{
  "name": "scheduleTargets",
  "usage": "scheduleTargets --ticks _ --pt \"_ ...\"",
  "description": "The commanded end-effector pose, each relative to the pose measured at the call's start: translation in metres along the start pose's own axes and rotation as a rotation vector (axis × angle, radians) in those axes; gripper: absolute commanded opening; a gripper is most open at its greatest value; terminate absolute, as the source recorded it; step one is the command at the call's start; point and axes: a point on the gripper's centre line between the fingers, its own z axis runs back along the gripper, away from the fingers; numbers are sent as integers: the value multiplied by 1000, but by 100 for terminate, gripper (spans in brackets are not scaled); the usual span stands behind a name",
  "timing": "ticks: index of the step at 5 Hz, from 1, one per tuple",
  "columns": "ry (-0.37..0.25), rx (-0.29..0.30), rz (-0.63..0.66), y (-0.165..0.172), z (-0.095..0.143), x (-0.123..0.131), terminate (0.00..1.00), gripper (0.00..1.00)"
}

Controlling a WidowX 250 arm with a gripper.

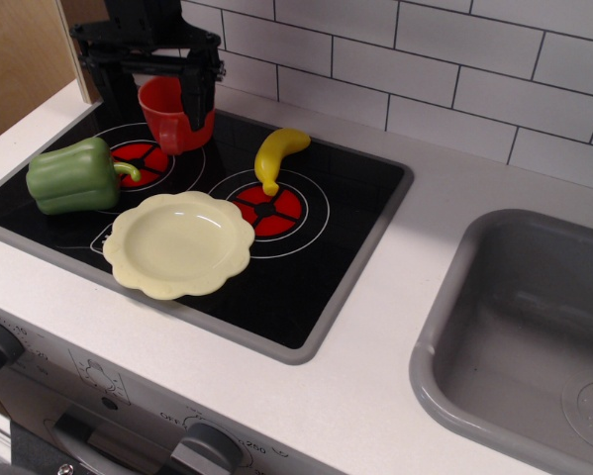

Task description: Put cup on plate

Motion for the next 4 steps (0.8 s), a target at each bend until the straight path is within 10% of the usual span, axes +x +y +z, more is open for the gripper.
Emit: scheduleTargets --ticks 1,2,3,4 --pt "-61 49 24 -3 -8 9 0 100" --pt "-69 72 45 -5 -15 9 0 100" --pt "-83 82 58 -5 -16 11 0 0" --pt "-90 87 73 -4 -10 12 0 0"
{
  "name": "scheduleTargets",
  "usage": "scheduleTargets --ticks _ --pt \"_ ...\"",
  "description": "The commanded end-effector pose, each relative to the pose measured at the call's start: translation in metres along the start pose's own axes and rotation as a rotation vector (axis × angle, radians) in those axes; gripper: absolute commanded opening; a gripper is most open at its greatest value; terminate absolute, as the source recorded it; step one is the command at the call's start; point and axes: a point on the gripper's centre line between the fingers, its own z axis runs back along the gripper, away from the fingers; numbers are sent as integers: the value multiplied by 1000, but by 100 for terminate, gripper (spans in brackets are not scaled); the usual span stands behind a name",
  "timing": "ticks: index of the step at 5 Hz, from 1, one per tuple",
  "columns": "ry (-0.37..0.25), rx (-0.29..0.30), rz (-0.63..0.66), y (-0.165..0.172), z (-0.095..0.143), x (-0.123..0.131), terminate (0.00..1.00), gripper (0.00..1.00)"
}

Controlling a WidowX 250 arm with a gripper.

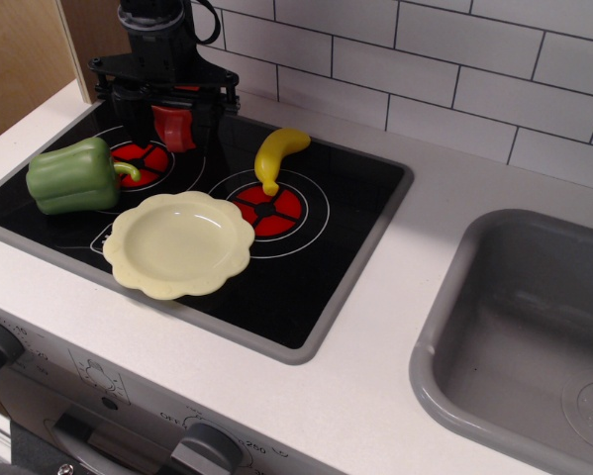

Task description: Put cup on plate

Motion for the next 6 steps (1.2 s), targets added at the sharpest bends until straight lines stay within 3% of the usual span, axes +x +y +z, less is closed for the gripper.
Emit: scheduleTargets --ticks 1,2,3,4,6 --pt "-58 18 21 2 21 9 0 0" --pt "-93 42 25 1 27 9 0 0" --pt "-104 1 42 -2 44 5 0 0" --pt "-63 -17 35 -8 56 -11 0 0" --pt "-22 -60 -113 -13 64 -62 0 0"
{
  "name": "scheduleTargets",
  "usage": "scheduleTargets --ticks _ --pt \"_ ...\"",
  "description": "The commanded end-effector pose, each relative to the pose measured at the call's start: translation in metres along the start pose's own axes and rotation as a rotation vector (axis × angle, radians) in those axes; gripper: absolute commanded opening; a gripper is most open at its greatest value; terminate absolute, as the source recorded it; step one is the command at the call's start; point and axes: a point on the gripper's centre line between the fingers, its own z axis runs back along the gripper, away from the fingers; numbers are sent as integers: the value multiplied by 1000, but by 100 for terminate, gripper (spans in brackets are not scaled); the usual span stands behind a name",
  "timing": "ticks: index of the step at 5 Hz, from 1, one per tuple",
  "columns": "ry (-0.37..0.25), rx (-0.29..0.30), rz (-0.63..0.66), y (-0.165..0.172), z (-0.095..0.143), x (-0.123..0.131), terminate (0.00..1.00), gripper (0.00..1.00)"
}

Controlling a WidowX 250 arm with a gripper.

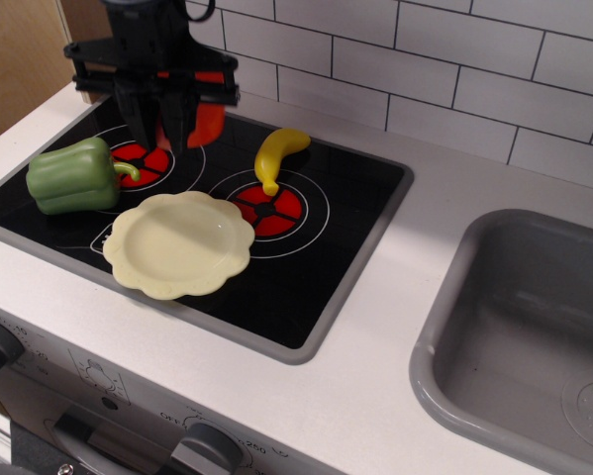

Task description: Put cup on plate

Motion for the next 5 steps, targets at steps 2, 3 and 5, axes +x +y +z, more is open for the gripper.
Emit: scheduleTargets --ticks 2,3,5 --pt "15 4 -204 1 1 -55 0 0" --pt "21 34 -210 2 -10 -60 0 0" --pt "22 44 -214 1 -19 -68 0 0"
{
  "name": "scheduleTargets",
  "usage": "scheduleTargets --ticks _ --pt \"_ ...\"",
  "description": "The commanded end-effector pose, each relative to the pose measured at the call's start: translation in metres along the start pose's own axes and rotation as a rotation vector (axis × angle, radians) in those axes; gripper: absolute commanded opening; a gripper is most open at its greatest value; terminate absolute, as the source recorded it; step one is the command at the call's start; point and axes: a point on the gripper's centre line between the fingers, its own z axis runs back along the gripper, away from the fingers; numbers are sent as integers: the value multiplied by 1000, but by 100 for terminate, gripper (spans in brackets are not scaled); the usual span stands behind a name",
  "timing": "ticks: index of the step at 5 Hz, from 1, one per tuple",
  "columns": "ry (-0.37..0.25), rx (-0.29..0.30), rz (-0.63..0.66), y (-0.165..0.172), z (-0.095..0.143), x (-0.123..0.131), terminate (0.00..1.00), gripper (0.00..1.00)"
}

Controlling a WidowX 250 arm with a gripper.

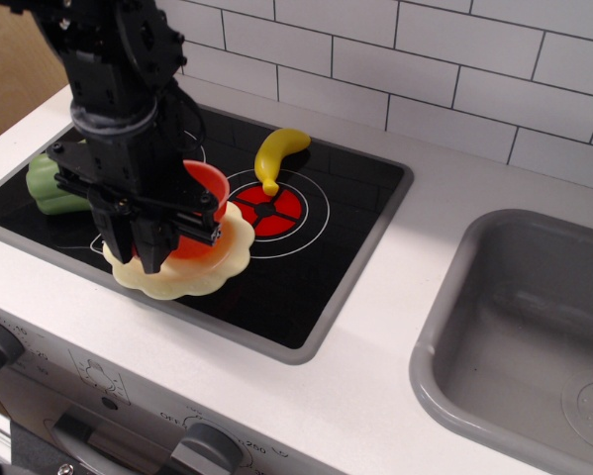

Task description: Put cup on plate

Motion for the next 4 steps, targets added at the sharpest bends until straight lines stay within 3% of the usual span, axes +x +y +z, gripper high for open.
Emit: scheduleTargets --ticks 1,3,4 --pt "-6 18 -10 3 4 2 0 100" --pt "-31 2 73 8 42 15 0 100" --pt "-54 -37 114 6 68 26 0 100"
